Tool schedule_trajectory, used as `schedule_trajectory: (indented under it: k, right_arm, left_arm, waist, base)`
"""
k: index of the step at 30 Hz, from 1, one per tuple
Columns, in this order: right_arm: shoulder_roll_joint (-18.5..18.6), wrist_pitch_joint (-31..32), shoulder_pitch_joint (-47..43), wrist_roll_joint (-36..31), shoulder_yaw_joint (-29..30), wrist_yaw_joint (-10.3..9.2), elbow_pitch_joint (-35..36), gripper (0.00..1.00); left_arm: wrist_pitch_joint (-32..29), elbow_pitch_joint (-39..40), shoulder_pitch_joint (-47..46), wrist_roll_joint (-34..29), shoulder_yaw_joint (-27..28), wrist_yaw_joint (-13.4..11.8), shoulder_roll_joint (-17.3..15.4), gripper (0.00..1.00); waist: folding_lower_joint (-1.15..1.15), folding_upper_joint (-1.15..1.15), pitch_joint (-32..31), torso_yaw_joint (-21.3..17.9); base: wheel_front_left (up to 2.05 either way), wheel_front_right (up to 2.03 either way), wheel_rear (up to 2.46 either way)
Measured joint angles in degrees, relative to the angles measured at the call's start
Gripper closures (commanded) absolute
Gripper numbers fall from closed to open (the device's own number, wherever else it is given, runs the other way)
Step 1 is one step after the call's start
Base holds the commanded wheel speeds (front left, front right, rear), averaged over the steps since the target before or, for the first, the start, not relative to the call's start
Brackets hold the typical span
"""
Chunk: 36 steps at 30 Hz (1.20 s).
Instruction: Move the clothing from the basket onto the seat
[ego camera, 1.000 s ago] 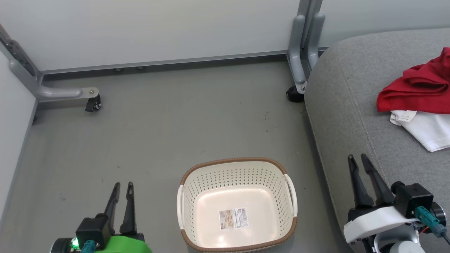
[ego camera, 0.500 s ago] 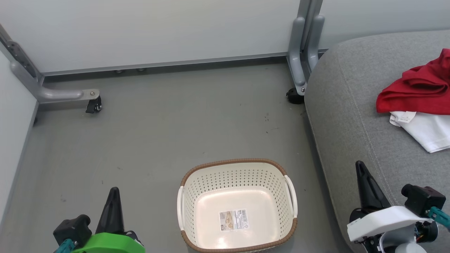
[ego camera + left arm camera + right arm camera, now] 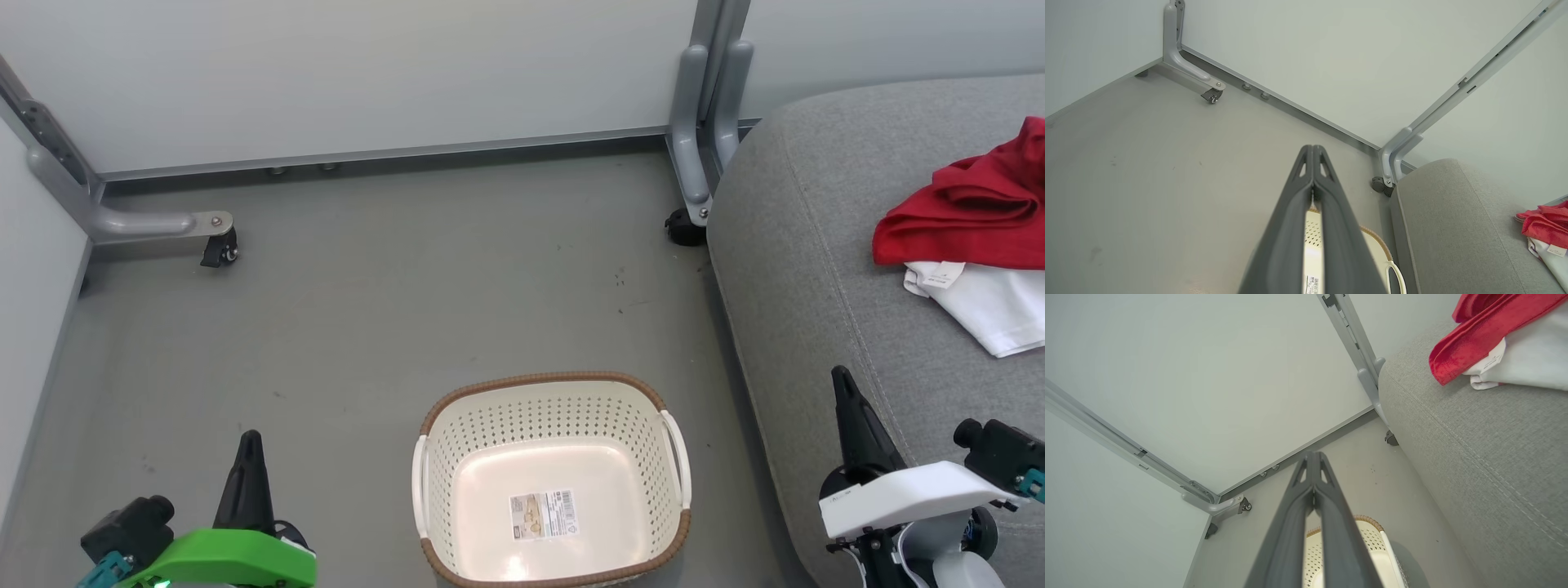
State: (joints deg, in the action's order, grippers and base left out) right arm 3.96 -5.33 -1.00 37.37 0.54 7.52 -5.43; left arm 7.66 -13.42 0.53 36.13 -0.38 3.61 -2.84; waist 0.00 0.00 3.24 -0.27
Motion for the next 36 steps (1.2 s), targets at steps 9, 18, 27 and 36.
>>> schedule_trajectory:
  k: [9, 18, 27, 36]
  right_arm:
    - [0.2, 1.1, 0.6, 7.8, 0.2, 0.0, -1.2, 1.0]
    - [0.4, 2.2, 1.4, 15.0, 0.4, -0.02, -2.1, 1.0]
    - [0.5, 3.3, 2.4, 21.3, 0.7, -0.03, -3.0, 1.0]
    - [0.5, 4.3, 2.9, 27.2, 1.0, -0.04, -3.9, 1.0]
  left_arm:
    - [-1.9, -0.1, -0.9, 7.4, 0.7, 0.5, 0.0, 1.0]
    - [-3.6, -0.1, -1.4, 14.3, 1.8, 1.0, 0.0, 1.0]
    - [-5.2, -0.2, -2.4, 20.7, 2.4, 1.4, 0.0, 1.0]
    - [-6.6, -0.3, -2.9, 26.3, 3.2, 1.8, 0.0, 1.0]
  waist:
    - [0.0, 0.0, -0.3, 0.0]
    - [0.0, 0.0, -0.6, 0.0]
    - [0.0, 0.0, -0.8, 0.1]
    - [0.0, 0.0, -1.1, 0.1]
  base:
    - [0.0, 0.0, 0.0]
    - [0.0, 0.0, 0.0]
    - [0.0, 0.0, 0.0]
    - [0.0, 0.0, 0.0]
